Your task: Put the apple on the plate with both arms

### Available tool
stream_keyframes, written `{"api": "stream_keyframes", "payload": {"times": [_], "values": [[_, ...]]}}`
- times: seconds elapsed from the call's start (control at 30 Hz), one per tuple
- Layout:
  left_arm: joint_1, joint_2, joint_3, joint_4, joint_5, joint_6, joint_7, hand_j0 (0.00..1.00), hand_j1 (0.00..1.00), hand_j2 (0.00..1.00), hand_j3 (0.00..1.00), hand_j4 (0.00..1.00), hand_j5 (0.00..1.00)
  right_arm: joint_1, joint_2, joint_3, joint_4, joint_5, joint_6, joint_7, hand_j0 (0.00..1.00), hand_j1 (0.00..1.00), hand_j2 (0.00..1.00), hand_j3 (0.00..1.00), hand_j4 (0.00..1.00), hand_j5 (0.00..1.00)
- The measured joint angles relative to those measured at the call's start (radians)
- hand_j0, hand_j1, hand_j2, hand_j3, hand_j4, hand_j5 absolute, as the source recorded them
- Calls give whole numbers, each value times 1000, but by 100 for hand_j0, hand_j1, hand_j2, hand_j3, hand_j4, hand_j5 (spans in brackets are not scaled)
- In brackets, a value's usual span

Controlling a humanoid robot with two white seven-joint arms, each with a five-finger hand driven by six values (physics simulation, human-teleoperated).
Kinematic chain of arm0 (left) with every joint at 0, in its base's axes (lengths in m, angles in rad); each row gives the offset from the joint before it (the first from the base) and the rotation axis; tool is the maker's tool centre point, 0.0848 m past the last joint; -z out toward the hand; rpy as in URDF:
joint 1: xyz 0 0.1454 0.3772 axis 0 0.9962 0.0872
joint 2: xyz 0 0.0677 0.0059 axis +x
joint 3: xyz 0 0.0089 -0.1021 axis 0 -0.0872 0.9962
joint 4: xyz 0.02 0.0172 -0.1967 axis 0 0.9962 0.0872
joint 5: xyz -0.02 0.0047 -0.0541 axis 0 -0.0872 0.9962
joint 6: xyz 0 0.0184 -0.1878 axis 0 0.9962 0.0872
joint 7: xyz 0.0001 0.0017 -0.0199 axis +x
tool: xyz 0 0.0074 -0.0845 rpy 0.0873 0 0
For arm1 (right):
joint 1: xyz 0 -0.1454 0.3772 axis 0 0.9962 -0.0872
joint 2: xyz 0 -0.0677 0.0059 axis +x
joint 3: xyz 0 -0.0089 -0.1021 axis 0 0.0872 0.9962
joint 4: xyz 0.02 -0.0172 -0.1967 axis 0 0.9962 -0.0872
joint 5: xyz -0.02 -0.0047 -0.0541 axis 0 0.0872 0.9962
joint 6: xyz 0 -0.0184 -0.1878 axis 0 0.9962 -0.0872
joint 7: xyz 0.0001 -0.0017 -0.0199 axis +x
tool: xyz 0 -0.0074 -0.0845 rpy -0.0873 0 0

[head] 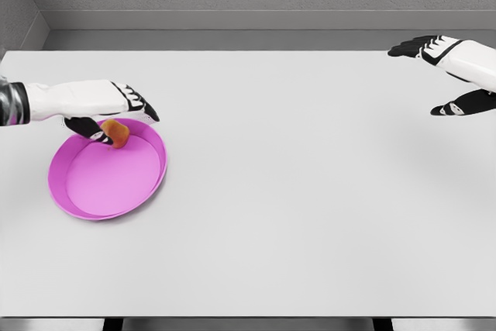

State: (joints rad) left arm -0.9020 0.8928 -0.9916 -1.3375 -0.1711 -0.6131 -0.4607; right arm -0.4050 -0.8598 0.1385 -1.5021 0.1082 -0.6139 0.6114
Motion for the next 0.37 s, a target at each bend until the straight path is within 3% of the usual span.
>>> {"api": "stream_keyframes", "payload": {"times": [0.23, 0.37], "values": [[-20, -262, 10, -2, 22, 0, -1, 100, 100, 100, 100, 100, 100, 0, 0, -15, 10, 0, 0, 0, 100, 100, 100, 100, 100, 100], [-20, -319, 11, 5, 27, 0, -1, 100, 100, 100, 100, 100, 100, 2, 1, -17, 14, 0, 0, 0, 100, 100, 100, 100, 100, 100]]}}
